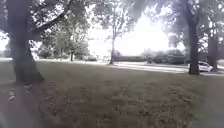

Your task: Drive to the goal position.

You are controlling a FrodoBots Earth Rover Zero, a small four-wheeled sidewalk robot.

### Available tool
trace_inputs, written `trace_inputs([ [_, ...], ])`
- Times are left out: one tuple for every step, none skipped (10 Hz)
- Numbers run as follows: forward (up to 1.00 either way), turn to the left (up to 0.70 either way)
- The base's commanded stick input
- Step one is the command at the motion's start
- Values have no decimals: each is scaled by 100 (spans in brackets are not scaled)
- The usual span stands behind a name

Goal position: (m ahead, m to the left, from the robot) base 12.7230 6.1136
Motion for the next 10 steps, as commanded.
trace_inputs([
  [70, 0],
  [70, 0],
  [70, 0],
  [70, 0],
  [70, 0],
  [70, 0],
  [70, 0],
  [70, 0],
  [70, 0],
  [70, 0],
])
